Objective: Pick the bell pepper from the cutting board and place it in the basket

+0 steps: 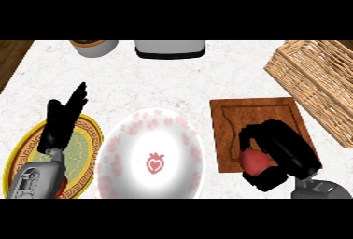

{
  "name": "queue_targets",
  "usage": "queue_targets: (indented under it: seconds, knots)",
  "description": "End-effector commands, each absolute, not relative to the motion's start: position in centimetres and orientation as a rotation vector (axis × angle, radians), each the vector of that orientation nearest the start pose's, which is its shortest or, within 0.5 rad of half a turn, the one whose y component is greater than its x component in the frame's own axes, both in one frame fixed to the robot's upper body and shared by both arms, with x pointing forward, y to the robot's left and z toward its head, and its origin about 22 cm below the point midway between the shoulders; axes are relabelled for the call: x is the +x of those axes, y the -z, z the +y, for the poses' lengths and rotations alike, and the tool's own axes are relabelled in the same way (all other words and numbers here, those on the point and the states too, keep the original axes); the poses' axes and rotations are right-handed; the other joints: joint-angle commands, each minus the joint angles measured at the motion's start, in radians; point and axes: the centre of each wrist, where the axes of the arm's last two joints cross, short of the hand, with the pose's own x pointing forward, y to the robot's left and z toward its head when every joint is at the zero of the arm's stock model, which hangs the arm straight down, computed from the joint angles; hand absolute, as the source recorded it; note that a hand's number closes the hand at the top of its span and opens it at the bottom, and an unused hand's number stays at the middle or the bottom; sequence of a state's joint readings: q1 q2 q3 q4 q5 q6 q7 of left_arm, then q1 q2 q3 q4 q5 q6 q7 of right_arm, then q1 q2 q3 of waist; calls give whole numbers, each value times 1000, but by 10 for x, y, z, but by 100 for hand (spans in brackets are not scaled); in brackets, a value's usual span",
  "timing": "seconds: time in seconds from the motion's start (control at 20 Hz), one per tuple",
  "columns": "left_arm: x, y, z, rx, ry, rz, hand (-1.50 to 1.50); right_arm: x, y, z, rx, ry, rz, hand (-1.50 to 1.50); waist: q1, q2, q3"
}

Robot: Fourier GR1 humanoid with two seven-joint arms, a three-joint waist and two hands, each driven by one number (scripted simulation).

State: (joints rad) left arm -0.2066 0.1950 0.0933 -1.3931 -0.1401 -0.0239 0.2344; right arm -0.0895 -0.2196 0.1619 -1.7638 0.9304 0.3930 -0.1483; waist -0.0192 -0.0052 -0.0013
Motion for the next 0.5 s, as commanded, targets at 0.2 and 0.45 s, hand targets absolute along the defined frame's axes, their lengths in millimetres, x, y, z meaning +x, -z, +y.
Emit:
queue_targets:
  seconds: [0.2, 0.45]
  knots:
    - [296, -33, 295, 281, 195, -1348, 0, 231, -164, -237, -362, -948, -1829, 150, -2, -3, -1]
    - [302, -30, 277, 285, 211, -1351, 0, 219, -224, -245, -437, -832, -1863, 150, 6, 1, -1]
